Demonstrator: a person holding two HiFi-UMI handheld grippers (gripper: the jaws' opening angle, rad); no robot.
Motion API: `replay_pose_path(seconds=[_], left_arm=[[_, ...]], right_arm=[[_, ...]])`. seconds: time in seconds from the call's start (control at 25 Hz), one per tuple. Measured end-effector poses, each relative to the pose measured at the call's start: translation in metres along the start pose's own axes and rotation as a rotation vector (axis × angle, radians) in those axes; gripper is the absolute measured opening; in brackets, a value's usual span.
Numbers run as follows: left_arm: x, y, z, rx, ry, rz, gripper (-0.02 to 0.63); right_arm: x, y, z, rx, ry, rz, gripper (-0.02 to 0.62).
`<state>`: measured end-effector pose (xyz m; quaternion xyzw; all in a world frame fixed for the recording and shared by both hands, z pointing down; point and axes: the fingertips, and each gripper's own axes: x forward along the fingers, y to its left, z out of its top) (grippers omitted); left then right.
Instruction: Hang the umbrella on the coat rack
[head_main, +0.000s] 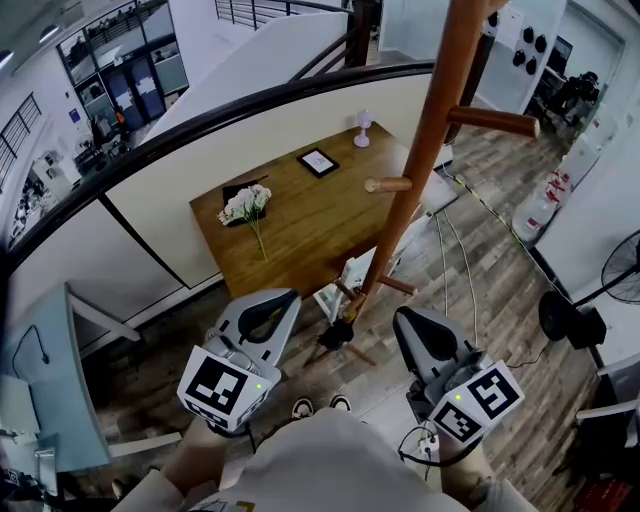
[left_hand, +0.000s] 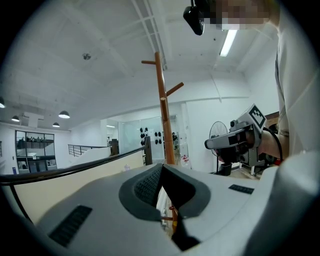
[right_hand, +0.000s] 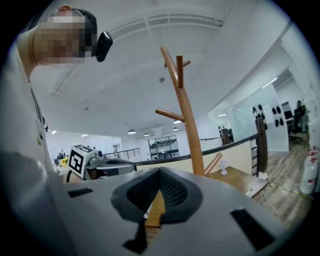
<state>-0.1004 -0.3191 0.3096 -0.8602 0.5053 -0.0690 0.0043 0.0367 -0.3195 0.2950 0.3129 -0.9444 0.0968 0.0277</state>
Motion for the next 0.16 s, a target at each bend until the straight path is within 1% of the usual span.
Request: replay_pose_path(seconds=[0.16], left_arm=[[0.0033,-0.0036,-0.0032,0.002,-0.004,-0.001,0.003]], right_arm=[[-0.0034,-0.0048,-0.0053,0.007,-0.004,-0.006,0.003]])
